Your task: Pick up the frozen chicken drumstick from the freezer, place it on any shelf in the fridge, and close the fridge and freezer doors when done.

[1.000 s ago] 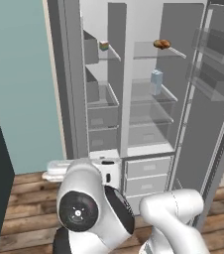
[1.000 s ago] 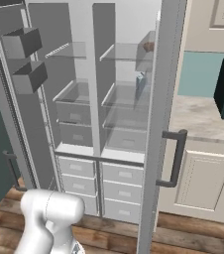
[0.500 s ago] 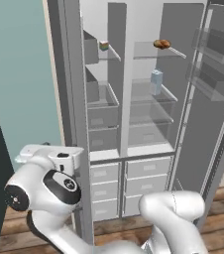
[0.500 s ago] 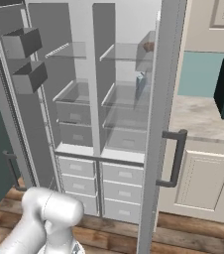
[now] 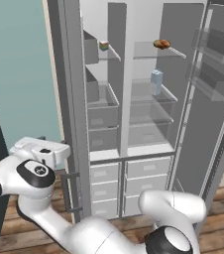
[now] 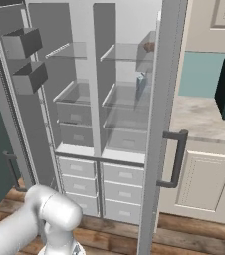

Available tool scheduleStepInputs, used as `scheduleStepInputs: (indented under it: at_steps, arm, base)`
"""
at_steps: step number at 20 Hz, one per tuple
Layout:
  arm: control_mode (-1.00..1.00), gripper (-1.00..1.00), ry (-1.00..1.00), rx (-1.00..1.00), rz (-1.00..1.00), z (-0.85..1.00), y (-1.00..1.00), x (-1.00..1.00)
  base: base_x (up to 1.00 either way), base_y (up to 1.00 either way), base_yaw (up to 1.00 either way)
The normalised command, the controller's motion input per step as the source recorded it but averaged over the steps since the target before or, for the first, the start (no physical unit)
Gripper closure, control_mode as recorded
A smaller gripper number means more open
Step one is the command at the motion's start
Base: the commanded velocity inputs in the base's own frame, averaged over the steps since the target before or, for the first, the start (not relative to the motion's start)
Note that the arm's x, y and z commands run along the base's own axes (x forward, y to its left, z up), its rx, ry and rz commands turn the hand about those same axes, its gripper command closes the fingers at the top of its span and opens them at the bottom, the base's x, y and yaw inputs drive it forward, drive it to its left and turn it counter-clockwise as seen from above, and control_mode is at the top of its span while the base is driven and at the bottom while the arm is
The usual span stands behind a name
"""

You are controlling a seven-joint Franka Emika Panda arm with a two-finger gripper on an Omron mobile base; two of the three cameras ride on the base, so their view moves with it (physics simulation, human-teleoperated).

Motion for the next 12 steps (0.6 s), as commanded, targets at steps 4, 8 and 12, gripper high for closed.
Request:
scheduleStepInputs:
  at_steps: [4, 8, 12]
  arm:
    - [-1.00, -1.00, 0.00, 0.00, -0.14, -0.15, 0.00, 0.70]
    - [-1.00, -1.00, 0.00, 0.00, -0.11, -0.05, -0.05, 0.58]
    - [-1.00, -1.00, 0.00, 0.00, -0.01, 0.00, -0.54, 0.24]
  base:
    - [0.00, 0.00, 0.00]
    - [0.00, 0.00, 0.00]
    - [0.00, 0.00, 0.00]
